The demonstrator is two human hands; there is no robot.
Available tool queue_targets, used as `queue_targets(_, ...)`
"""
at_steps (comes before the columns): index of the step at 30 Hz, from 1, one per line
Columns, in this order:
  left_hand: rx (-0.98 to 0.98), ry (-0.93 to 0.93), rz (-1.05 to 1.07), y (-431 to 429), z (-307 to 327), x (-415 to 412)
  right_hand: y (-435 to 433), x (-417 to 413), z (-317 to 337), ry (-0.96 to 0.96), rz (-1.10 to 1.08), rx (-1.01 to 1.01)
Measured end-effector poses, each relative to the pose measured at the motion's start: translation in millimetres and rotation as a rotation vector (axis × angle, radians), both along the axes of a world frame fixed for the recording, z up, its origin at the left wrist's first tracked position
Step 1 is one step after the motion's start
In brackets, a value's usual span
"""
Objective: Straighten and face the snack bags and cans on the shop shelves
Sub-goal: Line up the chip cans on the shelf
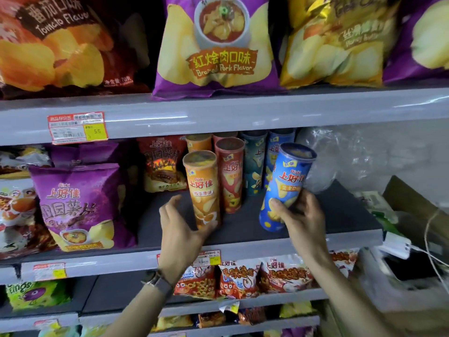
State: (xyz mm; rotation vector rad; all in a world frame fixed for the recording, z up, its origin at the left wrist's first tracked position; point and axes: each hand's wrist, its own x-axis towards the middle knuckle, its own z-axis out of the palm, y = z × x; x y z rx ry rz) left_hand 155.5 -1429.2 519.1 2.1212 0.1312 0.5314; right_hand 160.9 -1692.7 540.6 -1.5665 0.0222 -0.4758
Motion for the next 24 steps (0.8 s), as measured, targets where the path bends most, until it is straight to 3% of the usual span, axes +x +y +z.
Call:
queue_targets(6,-0.001,0.100,-0.061,0,-1,26,-21,42,-15,0.025,-0.081,-0.119)
queue_targets(16,-0.021,0.072,-0.009,8,-5,60,-24,79,-29,0.038,-0.136,-0.232)
queue_targets(24,-0.085,-0.022,0.040,1,-4,52,-33,81,-48,0.123,-0.147,-0.440)
